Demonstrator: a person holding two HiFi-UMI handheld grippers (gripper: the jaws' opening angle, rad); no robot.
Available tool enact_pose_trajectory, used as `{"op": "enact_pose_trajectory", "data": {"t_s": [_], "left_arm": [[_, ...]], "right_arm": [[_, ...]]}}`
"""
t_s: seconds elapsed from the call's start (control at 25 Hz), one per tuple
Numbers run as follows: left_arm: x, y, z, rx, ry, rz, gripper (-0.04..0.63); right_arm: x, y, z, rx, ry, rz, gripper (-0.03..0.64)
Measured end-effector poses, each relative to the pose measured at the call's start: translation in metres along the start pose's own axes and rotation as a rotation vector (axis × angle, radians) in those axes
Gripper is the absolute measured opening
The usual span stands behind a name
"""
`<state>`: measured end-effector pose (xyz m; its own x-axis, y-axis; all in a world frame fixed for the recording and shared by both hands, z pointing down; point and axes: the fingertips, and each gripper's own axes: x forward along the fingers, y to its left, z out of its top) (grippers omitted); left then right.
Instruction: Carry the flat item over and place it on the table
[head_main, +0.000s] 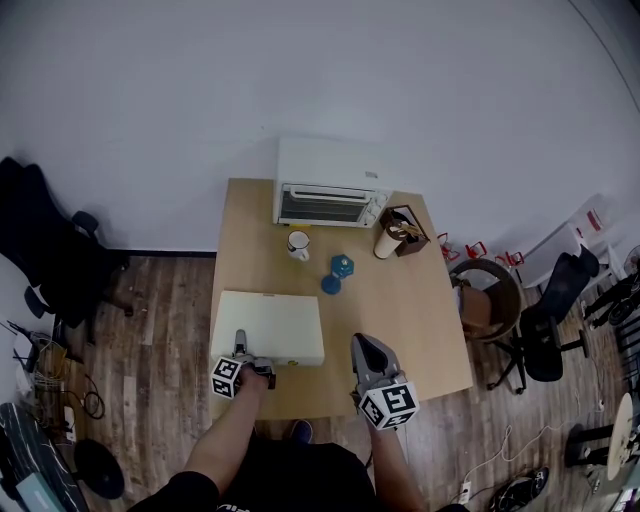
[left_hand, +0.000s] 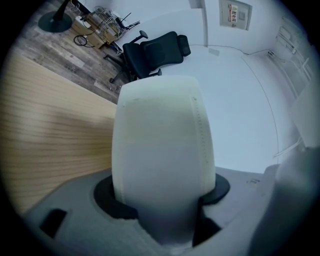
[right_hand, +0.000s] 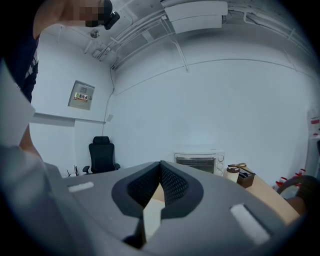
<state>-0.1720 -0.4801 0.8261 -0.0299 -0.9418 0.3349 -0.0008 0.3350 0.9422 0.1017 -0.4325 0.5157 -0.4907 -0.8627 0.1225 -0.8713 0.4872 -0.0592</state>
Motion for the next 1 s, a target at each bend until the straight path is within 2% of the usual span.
{"op": "enact_pose_trajectory", "data": {"t_s": [0.2, 0.28, 0.36, 0.48, 0.6, 0.68, 0.76, 0.84, 0.92, 1.0], "left_arm": [[0.009, 0.000, -0.001, -0.007, 0.015, 0.028, 0.323], [0.012, 0.007, -0.003, 0.006, 0.026, 0.109, 0.369], [0.012, 0.017, -0.009, 0.010, 0.052, 0.205, 0.464], [0.006, 0.028, -0.018, 0.011, 0.092, 0.313, 0.520], [-0.008, 0.047, -0.020, 0.015, 0.104, 0.484, 0.544], [-0.016, 0.054, -0.017, 0.031, 0.105, 0.556, 0.580], [-0.020, 0.051, -0.014, 0.046, 0.099, 0.564, 0.591], [-0.023, 0.047, -0.015, 0.027, 0.097, 0.547, 0.591], [-0.027, 0.040, -0.014, 0.020, 0.099, 0.516, 0.591], [-0.033, 0.027, -0.015, 0.055, 0.126, 0.466, 0.591]], "right_arm": [[0.002, 0.001, -0.001, 0.005, -0.001, -0.001, -0.002], [0.003, -0.002, -0.002, 0.008, 0.003, -0.003, -0.002], [0.004, -0.003, -0.004, 0.012, 0.008, -0.005, -0.002], [0.004, -0.003, -0.005, 0.015, 0.011, -0.005, -0.002], [0.007, -0.003, -0.006, 0.021, 0.012, -0.004, -0.002], [0.008, 0.000, -0.006, 0.027, 0.011, -0.001, -0.002], [0.010, 0.002, -0.005, 0.029, 0.009, 0.003, -0.002], [0.011, 0.002, -0.005, 0.031, 0.006, 0.006, -0.002], [0.012, 0.003, -0.005, 0.034, 0.003, 0.006, -0.002], [0.013, 0.003, -0.004, 0.039, -0.002, 0.006, -0.002]]}}
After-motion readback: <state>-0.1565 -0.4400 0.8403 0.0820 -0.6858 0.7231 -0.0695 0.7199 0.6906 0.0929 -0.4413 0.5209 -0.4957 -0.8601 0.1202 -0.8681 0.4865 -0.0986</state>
